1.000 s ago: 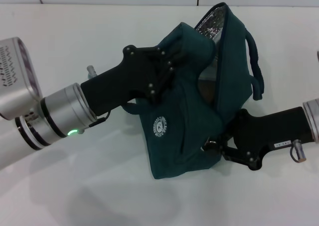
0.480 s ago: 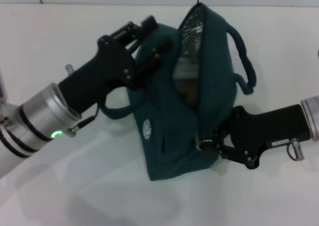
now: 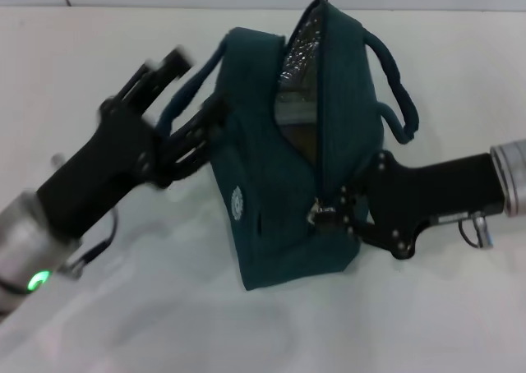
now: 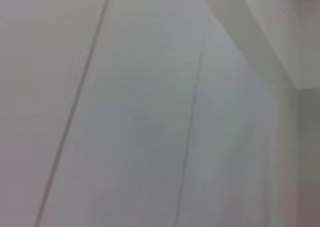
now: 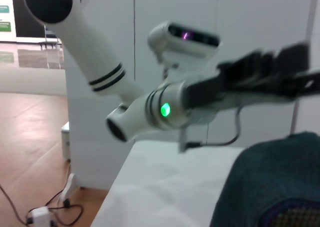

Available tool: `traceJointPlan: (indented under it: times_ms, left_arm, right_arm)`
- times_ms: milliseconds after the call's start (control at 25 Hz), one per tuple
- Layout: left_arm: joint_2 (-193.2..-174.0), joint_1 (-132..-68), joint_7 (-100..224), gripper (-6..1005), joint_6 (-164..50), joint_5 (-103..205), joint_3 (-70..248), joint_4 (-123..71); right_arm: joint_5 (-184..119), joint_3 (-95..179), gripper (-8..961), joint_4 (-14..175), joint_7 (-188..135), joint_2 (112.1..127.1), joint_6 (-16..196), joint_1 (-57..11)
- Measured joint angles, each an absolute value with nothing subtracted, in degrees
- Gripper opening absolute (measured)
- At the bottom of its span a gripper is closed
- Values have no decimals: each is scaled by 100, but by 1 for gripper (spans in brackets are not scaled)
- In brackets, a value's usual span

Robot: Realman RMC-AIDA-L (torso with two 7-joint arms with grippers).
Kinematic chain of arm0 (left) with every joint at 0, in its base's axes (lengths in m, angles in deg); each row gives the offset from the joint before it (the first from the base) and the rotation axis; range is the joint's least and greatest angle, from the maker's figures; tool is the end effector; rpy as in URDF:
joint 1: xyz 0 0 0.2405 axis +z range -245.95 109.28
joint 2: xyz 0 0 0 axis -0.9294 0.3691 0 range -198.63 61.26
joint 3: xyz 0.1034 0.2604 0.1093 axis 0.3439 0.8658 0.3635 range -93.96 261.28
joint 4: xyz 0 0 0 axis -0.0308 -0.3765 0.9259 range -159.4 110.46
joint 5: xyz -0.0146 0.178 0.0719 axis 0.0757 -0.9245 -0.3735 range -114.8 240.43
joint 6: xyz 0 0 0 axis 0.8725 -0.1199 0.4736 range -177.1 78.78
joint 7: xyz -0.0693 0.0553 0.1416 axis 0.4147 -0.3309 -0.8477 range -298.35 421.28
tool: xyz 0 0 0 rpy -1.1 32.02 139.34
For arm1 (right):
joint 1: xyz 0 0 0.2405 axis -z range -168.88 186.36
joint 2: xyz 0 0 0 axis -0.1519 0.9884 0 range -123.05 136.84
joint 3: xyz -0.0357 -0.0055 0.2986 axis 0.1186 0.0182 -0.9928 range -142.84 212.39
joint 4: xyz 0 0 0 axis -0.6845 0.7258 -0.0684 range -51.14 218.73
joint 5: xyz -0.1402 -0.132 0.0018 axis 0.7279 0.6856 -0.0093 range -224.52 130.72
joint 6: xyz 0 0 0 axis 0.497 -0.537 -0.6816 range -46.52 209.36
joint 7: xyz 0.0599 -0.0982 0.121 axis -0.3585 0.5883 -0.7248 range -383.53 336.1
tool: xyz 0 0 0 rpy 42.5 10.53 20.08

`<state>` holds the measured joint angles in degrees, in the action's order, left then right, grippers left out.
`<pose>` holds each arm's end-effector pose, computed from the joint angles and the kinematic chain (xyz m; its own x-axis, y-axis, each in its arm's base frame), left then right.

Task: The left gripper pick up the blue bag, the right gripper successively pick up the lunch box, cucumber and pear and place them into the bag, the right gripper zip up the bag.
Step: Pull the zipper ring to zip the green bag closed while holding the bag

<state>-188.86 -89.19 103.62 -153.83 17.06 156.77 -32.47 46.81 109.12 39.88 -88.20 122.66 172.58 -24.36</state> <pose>-0.2594 0.2705 -0.0400 0.3304 -0.0607 0.9419 0.5153 -0.8245 -0.2338 0.1996 0.3258 -0.0672 0.8801 0.1549 -0.4488 0.1565 -0.9871 -0.0340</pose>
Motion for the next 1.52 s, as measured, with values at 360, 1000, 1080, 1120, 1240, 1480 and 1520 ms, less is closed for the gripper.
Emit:
traceJointPlan:
  times_ms: [360,1000,1080,1120,1240,1480,1520]
  left_arm:
    - [-18879,-8121,9634,834,-15359,1654,16171,-3172]
    - [-18873,-8440,9598,831,-14644,1585,17100,-2831]
    - [-18879,-8511,9623,831,-14579,1569,17161,-2819]
    - [-18891,-8545,9624,831,-14524,1567,17173,-2816]
    - [-18922,-8622,9658,830,-14296,1598,17172,-2816]
    - [-18896,-8691,9812,830,-14131,1791,17139,-2856]
    - [-18893,-8693,9819,829,-14135,1811,17140,-2862]
  right_arm:
    - [4571,10891,14,3719,-8179,12263,17208,-2398]
    - [4436,10973,14,3726,-8123,12281,16971,-2496]
    - [4393,10975,14,3725,-8122,12281,16970,-2515]
    - [4373,10975,14,3727,-8122,12281,16969,-2531]
    - [4347,10976,14,3740,-8120,12283,16968,-2556]
    - [4240,11009,15,3734,-8119,12288,17033,-2514]
    - [4221,11014,15,3734,-8119,12287,17035,-2501]
